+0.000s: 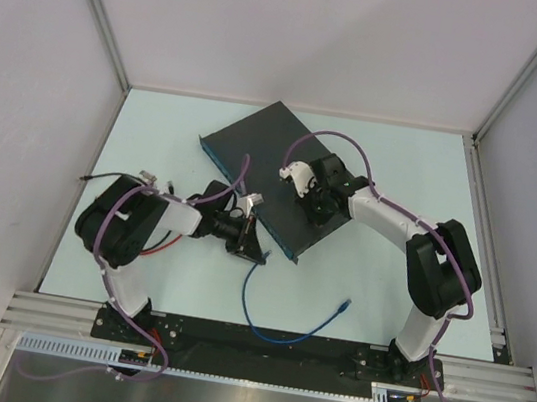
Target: Pull the plug from the switch port
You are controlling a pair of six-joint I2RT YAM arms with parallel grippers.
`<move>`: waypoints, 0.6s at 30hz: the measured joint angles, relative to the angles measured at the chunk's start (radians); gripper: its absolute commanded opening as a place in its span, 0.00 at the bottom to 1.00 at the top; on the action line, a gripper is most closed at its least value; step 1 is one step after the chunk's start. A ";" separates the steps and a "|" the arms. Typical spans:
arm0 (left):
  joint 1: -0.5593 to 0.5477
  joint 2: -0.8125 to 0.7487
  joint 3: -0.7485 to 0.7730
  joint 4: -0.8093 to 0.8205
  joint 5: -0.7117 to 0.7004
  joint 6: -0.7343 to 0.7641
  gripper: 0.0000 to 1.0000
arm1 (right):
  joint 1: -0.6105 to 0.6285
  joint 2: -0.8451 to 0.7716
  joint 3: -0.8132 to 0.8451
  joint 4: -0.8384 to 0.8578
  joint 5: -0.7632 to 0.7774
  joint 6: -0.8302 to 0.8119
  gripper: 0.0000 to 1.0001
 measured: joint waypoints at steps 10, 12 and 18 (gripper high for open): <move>0.060 -0.310 0.024 -0.260 -0.051 0.209 0.00 | 0.002 -0.017 -0.016 0.001 0.000 -0.006 0.00; 0.073 -0.415 0.098 -0.372 -0.026 0.328 0.00 | -0.002 -0.024 -0.023 -0.006 -0.001 -0.005 0.00; 0.240 -0.589 0.289 -0.742 0.038 0.707 0.00 | -0.018 -0.029 -0.025 -0.014 0.007 -0.012 0.00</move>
